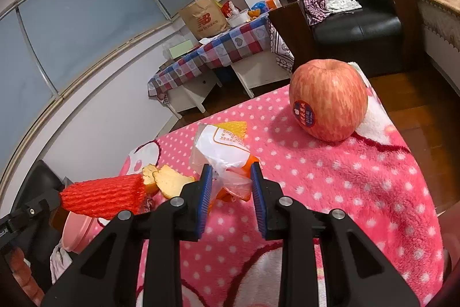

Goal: Collect trash
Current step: 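Carry the red foam net and white plastic bag over the pink bucket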

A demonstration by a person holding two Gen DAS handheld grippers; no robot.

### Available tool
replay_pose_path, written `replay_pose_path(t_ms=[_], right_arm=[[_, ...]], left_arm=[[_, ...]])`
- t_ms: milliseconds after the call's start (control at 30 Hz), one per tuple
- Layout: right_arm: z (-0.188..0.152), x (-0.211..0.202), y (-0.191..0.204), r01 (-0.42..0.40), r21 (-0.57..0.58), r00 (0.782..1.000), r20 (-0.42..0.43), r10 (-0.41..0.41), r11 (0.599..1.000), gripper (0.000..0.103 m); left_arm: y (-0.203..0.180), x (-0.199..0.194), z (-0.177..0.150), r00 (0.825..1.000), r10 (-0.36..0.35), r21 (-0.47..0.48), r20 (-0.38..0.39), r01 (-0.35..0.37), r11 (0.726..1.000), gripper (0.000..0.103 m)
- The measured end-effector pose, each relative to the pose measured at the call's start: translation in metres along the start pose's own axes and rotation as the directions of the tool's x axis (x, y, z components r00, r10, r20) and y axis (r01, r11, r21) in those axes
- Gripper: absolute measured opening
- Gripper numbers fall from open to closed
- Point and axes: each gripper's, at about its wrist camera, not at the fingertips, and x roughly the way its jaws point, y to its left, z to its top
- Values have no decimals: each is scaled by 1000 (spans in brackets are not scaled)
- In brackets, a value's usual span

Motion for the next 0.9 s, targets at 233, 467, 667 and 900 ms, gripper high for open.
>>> replay_pose_path(t_ms=[233,467,667,900], right_arm=[[-1,-4,6,1,-33,1000,16,0,999,28],[-1,-10,13,4,-61,999,42,-2,998,28],[-5,-26,31,-25,-97,999,39,29,995,28],[-10,-44,55,-77,-114,997,19,80,990,28]], left_arm=[[10,-15,-6,1000,28,-17,7,-27,999,1],[23,-31,-14,999,50,-36,20,-50,998,1],[30,-40,-16,997,66,-34,28,-65,997,1],[38,-44,-18,997,70,-54,31,-69,996,1]])
